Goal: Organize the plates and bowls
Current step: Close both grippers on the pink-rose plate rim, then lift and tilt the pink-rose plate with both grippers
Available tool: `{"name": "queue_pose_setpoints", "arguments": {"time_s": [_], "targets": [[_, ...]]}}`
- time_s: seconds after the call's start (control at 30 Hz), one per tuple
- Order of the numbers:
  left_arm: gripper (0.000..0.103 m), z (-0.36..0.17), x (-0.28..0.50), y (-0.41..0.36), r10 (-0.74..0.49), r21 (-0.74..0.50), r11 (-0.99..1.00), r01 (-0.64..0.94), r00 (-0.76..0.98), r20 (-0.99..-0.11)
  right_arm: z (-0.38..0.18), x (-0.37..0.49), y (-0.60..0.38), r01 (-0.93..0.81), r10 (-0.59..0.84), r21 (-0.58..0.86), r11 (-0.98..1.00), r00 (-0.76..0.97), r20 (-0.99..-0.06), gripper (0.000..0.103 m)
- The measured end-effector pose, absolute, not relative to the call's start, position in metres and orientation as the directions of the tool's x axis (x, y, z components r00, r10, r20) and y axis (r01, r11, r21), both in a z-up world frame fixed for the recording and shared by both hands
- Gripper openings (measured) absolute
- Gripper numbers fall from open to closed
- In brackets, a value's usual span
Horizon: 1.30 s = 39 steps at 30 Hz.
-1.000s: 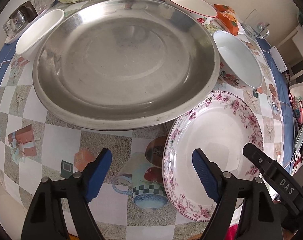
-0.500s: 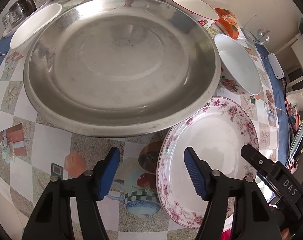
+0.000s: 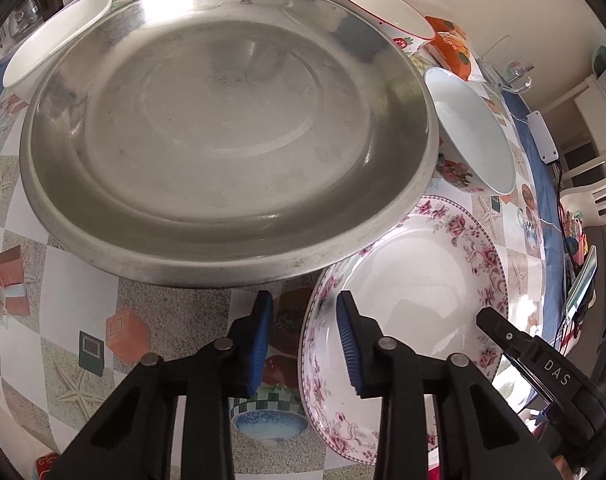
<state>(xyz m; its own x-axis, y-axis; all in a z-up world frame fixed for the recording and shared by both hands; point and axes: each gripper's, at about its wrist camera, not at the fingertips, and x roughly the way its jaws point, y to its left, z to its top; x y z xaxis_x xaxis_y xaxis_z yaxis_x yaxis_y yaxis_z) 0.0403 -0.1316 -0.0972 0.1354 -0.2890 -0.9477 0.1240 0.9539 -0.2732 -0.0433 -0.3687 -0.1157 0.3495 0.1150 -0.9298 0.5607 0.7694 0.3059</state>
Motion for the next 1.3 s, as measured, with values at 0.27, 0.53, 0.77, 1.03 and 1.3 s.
{"name": "queue_pose_setpoints", "arguments": {"time_s": [0.27, 0.53, 0.77, 1.03, 1.3], "targets": [[0.024, -0.101, 0.038, -0.146, -0.348, -0.333, 0.932, 0.146, 0.098, -0.932, -0.12, -0.053, -0.388, 0.571, 0.147, 0.347, 0.744, 0.367, -0.919, 0.019], [0.024, -0.105, 0.035, -0.172, -0.367, -0.349, 0.917, 0.195, 0.064, -0.928, -0.12, -0.069, -0.408, 0.607, 0.14, 0.362, 0.708, 0.382, -0.914, 0.019], [0.024, -0.105, 0.038, -0.173, -0.376, -0.356, 0.912, 0.204, 0.066, -0.924, -0.121, -0.074, -0.41, 0.596, 0.143, 0.363, 0.716, 0.384, -0.912, 0.019], [0.024, -0.095, 0.04, -0.161, -0.423, -0.401, 0.895, 0.195, 0.083, -0.902, -0.112, -0.073, -0.403, 0.588, 0.144, 0.375, 0.717, 0.401, -0.905, 0.019], [0.024, -0.083, 0.043, -0.152, -0.442, -0.417, 0.889, 0.188, 0.118, -0.889, -0.096, -0.078, -0.404, 0.554, 0.174, 0.433, 0.711, 0.459, -0.871, 0.019]]}}
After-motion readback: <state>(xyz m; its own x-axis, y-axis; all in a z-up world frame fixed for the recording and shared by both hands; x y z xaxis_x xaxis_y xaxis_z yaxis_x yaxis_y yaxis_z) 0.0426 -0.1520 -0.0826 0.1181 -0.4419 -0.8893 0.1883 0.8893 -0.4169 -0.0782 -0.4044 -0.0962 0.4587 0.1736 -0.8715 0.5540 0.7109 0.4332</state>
